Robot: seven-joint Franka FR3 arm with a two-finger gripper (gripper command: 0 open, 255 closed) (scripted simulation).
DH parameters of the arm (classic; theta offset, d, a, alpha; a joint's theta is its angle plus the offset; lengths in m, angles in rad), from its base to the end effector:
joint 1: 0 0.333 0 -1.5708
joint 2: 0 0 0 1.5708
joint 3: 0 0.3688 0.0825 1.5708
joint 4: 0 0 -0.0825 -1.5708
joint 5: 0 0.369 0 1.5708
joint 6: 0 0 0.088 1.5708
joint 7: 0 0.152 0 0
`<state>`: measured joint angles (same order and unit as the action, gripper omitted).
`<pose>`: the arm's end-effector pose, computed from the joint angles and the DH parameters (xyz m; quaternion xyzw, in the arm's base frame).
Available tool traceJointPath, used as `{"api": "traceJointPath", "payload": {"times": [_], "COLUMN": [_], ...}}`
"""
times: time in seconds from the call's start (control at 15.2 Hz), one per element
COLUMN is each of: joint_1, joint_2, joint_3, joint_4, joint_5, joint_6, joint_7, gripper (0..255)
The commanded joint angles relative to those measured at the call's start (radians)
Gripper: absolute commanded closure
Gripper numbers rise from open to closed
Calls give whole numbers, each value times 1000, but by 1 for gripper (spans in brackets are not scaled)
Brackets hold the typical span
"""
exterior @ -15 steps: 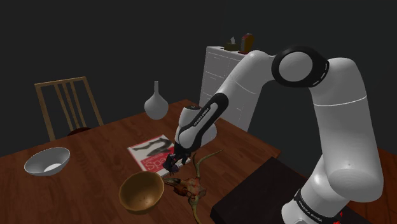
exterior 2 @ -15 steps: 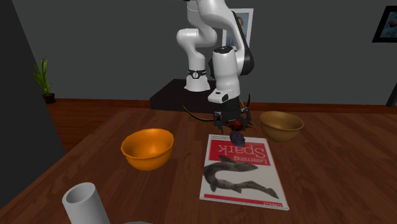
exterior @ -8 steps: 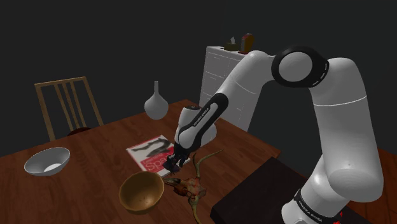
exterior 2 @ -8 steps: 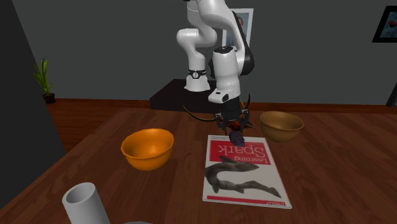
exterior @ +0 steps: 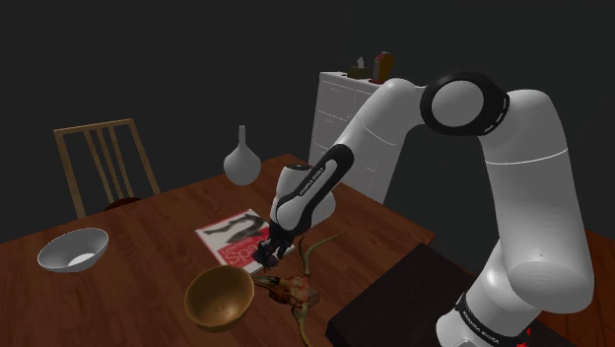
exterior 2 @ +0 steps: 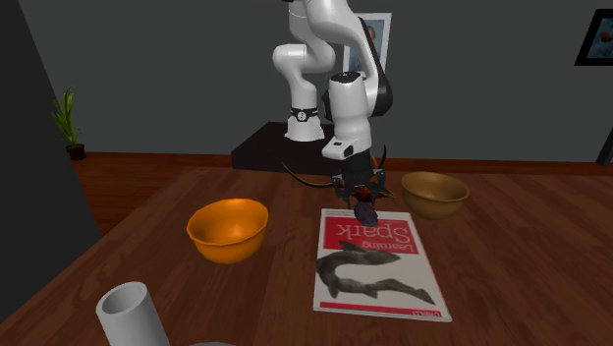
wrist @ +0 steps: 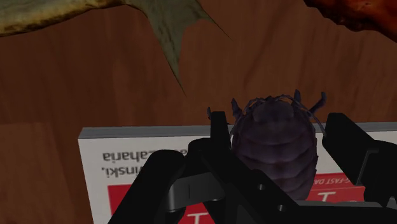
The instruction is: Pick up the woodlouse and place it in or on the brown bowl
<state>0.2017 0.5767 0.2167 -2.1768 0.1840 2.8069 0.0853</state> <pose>0.5352 0.2336 0.1464 -0.9936 -0.0611 -0.0049 0.0951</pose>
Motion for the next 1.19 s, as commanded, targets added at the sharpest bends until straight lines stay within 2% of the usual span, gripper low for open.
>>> {"api": "traceJointPath", "payload": {"times": [0.0, 1.12], "joint_1": [-3, -18], "joint_2": [-14, -229], "joint_3": [0, 14], "joint_4": [-6, -42], "joint_5": [1, 13], "joint_6": [-9, -186], "joint_7": [1, 24], "gripper": [255, 255]}}
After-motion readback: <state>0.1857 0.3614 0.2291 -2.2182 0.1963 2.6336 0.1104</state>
